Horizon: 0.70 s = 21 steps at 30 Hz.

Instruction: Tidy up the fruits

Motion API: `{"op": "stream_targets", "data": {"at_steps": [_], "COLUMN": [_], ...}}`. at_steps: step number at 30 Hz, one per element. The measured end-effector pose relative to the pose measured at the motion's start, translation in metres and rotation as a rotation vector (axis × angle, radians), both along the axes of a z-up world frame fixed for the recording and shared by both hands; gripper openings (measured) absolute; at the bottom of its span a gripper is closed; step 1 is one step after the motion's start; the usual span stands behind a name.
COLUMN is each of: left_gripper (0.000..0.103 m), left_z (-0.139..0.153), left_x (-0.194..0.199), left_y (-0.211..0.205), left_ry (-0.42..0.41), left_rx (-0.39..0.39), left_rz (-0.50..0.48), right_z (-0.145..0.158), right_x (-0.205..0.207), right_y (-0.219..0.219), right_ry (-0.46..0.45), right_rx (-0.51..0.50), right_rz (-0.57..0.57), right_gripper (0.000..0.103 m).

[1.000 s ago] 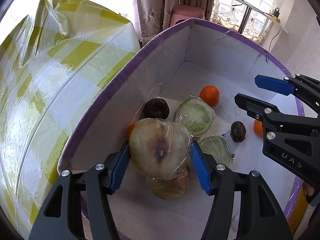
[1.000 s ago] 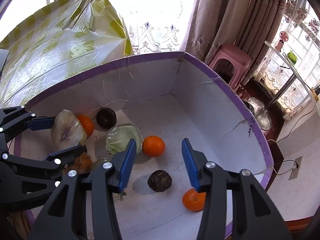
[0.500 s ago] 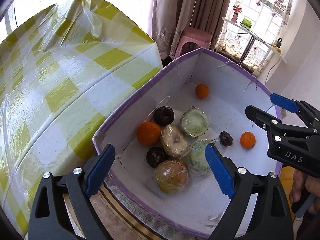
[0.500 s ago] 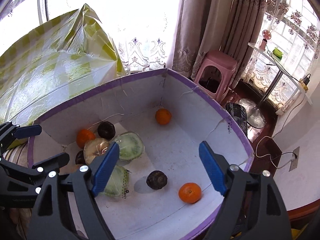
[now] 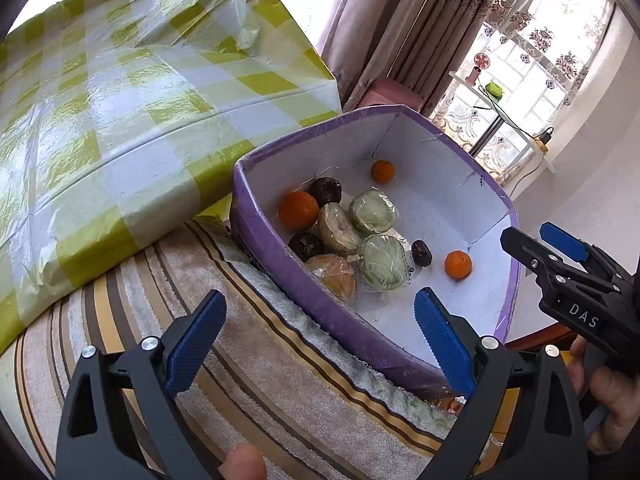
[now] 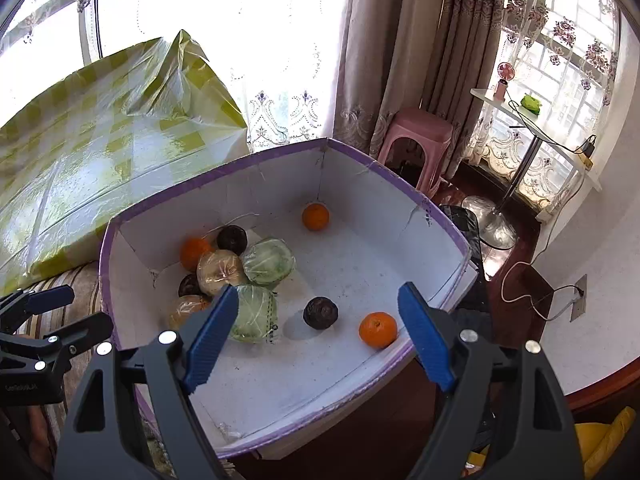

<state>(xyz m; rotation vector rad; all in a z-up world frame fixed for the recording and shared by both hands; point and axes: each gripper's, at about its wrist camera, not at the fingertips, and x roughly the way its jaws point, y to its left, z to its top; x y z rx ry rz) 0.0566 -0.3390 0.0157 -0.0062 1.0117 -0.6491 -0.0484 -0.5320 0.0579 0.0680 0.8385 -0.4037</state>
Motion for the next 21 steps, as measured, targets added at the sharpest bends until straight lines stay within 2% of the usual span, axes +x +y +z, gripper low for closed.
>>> {"op": "stream_targets", "data": {"at_steps": [5,8,11,12,21], "left_gripper": [0.092,0.092,0.093,0.099,0.098], "left_z": [-0.004,-0.005,-0.001,-0.001,0.004], "left_x": [0.0,-0.004,-0.006,-0.006,-0.012], "left_y": [0.001,-0.003,-0.001,0.0,-0.001], "left_ry": [0.0,-0.044,-0.066,-0.069,-0.109], "left_rx": [0.009,0.07,0.057,0.057,0.057], "left_rz": [0.003,0.024,0.02,0.023,-0.006], "right_z": [-0.006,-0.009,-0.009,-0.009,-0.017], "right_x": [-0.004,0.001,0.006,0.007,0.008], "right_y": [0.004,0.01,0.015,0.016,0.011], "right_ry": [0.016,0.027,0.024,0.027,0.039], "right_rx": [0.012,0.006,-0.002,-0.001,0.004], "right_rz": [-0.019,-0.002,0.011,0.012,0.005], "right_gripper": [0.082,0.082,0.082,0.082,0.082]}}
